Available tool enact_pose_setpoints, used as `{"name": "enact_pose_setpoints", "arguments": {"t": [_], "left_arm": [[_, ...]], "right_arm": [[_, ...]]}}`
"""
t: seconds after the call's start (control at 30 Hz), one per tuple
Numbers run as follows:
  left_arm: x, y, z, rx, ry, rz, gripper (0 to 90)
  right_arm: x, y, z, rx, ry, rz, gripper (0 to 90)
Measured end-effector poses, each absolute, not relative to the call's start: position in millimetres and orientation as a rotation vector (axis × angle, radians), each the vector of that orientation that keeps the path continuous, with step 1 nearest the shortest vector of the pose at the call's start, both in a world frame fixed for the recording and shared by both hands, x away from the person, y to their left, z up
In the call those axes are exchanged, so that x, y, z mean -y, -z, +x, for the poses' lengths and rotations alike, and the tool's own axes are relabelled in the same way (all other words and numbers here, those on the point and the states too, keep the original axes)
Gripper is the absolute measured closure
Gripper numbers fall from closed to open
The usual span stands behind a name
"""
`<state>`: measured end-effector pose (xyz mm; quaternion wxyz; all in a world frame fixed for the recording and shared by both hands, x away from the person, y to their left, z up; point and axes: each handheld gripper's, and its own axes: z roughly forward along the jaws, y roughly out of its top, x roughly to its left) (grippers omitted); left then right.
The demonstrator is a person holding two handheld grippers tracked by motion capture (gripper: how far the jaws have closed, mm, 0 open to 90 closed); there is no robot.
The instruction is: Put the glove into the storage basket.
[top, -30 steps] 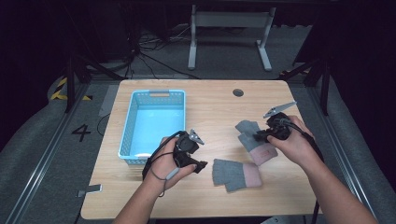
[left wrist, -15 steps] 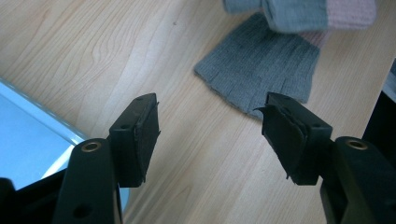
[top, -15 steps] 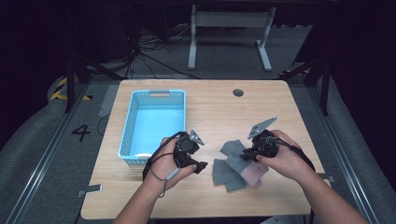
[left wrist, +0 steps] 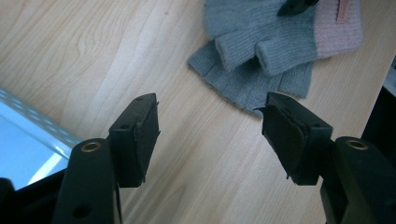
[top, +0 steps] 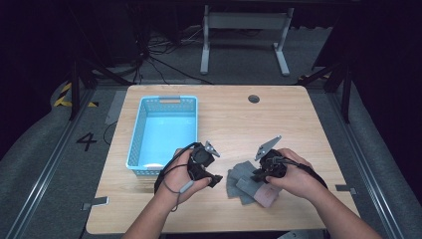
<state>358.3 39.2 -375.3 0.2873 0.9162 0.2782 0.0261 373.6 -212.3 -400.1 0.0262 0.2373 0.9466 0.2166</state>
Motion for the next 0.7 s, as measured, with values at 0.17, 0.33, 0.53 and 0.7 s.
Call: {"name": "enact_pose_setpoints", "arguments": {"t": [0.17, 0.33, 0.53, 0.7], "left_arm": [[-36, 380, 359, -0.741, -0.049, 2.461, 36.9], [-33, 385, 361, -0.73, -0.036, 2.478, 37.2], [-27, 392, 365, -0.69, -0.042, 2.496, 40.0], [-24, 394, 367, -0.687, -0.045, 2.495, 42.2]], "right_arm": [[213, 410, 371, -2.875, -0.714, 0.787, 65.5], [228, 400, 365, -2.796, -0.846, 0.839, 64.2], [250, 391, 359, -2.765, -0.859, 0.874, 62.6], [269, 394, 357, -2.761, -0.826, 0.91, 61.5]]}}
